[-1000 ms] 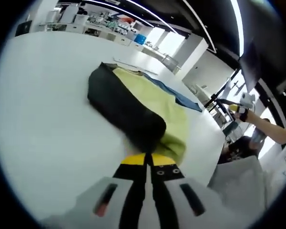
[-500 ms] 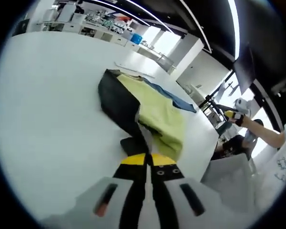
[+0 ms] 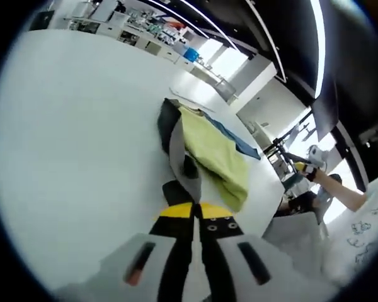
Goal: Fold the garment on the visible template until the final outline fits inside the template.
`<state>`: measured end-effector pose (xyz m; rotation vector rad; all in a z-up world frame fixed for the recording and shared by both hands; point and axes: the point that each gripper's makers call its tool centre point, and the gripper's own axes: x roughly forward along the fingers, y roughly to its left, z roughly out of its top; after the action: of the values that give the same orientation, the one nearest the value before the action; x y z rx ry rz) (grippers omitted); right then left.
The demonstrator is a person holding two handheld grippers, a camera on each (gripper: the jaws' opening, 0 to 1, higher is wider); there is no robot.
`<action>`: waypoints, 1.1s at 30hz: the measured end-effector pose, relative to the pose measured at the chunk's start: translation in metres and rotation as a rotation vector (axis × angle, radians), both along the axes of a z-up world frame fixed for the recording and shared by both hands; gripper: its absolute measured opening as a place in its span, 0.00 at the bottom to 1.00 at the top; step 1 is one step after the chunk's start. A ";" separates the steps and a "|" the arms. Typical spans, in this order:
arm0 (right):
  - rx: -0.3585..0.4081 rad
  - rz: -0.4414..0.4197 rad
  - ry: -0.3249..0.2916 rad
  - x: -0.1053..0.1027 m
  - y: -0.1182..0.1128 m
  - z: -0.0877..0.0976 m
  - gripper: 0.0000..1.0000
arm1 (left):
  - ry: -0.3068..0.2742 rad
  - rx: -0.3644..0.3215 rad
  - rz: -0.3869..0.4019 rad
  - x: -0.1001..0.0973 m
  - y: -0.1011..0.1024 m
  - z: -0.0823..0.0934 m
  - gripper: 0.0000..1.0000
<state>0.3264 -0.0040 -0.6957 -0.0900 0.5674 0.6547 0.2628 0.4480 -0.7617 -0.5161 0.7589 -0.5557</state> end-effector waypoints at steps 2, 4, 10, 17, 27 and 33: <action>0.000 0.001 0.004 0.000 0.003 -0.002 0.84 | 0.003 0.011 0.012 0.002 0.009 0.002 0.00; 0.003 -0.001 0.006 0.000 0.004 -0.002 0.84 | 0.000 0.030 0.017 0.005 0.017 0.002 0.00; -0.006 -0.011 0.016 -0.002 0.007 -0.004 0.84 | 0.017 0.076 0.041 0.016 0.041 0.000 0.00; -0.011 -0.030 0.033 -0.006 0.011 -0.008 0.84 | 0.059 0.096 0.077 0.047 0.089 -0.012 0.00; -0.026 -0.059 0.052 -0.011 0.015 -0.012 0.84 | 0.123 0.133 0.084 0.068 0.144 -0.035 0.00; -0.032 -0.074 0.062 -0.013 0.021 -0.014 0.84 | 0.140 0.152 0.097 0.090 0.167 -0.043 0.00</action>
<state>0.3132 0.0167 -0.7102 -0.0785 0.6383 0.5778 0.3524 0.6149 -0.8049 -0.4514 0.8971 -0.3709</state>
